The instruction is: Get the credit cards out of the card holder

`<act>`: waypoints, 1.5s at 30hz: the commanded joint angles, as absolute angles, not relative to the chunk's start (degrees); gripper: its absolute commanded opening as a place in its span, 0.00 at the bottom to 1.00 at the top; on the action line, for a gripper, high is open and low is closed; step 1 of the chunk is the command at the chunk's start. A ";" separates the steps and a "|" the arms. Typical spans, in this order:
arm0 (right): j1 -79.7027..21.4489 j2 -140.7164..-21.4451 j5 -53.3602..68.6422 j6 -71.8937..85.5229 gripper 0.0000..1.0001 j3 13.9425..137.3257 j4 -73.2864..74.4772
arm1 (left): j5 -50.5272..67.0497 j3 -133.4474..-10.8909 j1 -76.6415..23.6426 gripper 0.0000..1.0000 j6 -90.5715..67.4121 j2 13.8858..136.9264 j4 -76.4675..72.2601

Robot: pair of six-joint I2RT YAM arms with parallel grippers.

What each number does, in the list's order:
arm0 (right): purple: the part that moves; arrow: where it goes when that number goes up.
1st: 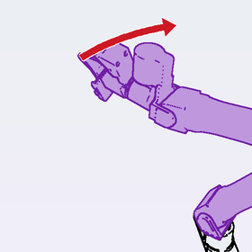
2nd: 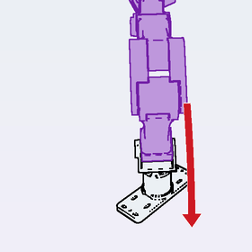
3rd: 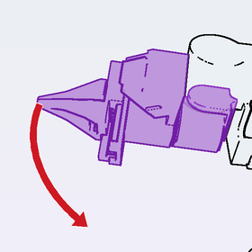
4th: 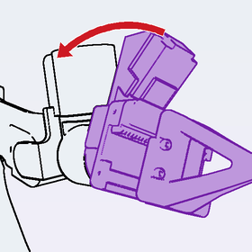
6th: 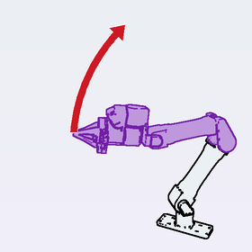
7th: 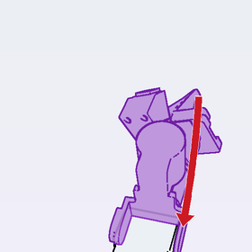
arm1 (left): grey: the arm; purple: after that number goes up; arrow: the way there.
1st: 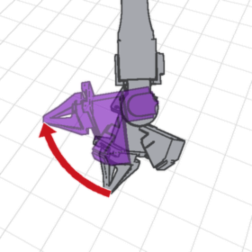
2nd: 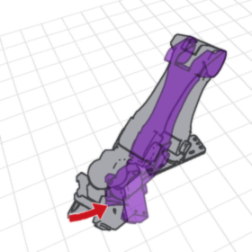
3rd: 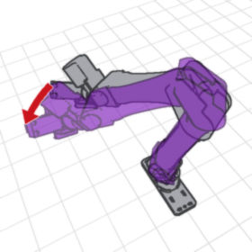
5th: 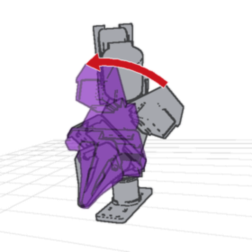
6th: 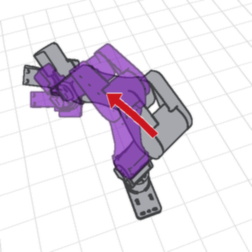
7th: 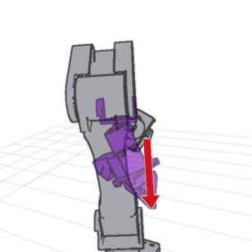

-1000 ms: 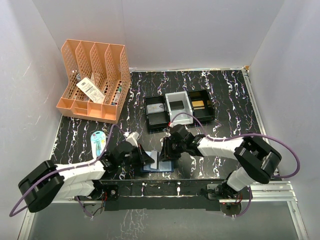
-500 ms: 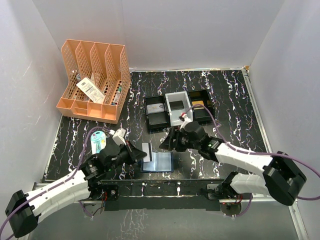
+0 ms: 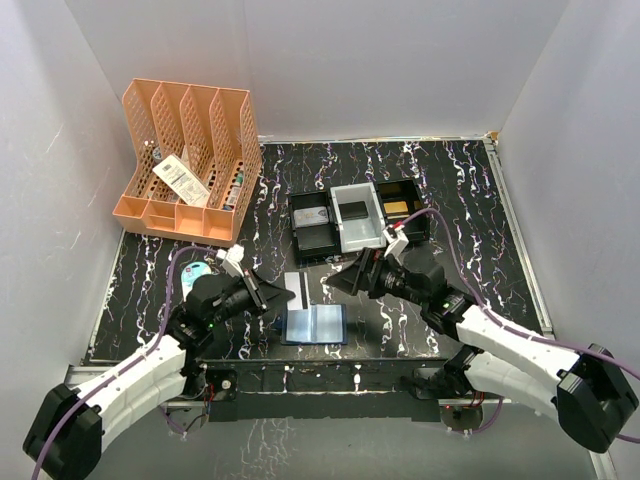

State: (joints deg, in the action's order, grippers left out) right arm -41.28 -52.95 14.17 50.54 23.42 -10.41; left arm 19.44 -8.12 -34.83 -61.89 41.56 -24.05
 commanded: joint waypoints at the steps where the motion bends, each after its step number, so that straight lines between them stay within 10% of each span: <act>1: -35.64 -52.71 23.07 52.50 0.98 23.93 -16.53 | 29.37 -10.92 -33.36 0.00 -61.76 41.35 -28.94; 10: -33.24 -59.39 37.95 59.14 0.95 23.73 -28.81 | 32.98 -9.02 -33.31 0.00 -66.54 44.67 -39.15; 24: -34.31 -64.96 42.97 63.77 0.56 25.25 -36.31 | 32.68 -9.20 -33.37 0.00 -70.08 44.30 -45.74; 45: -38.18 -71.46 45.17 70.57 0.30 26.95 -48.96 | 33.10 -8.67 -33.33 0.00 -72.06 41.14 -44.57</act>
State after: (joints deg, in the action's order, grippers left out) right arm -37.56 -70.91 44.16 69.08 24.21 -42.33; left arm 32.01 -8.82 -33.54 -71.61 41.47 -43.13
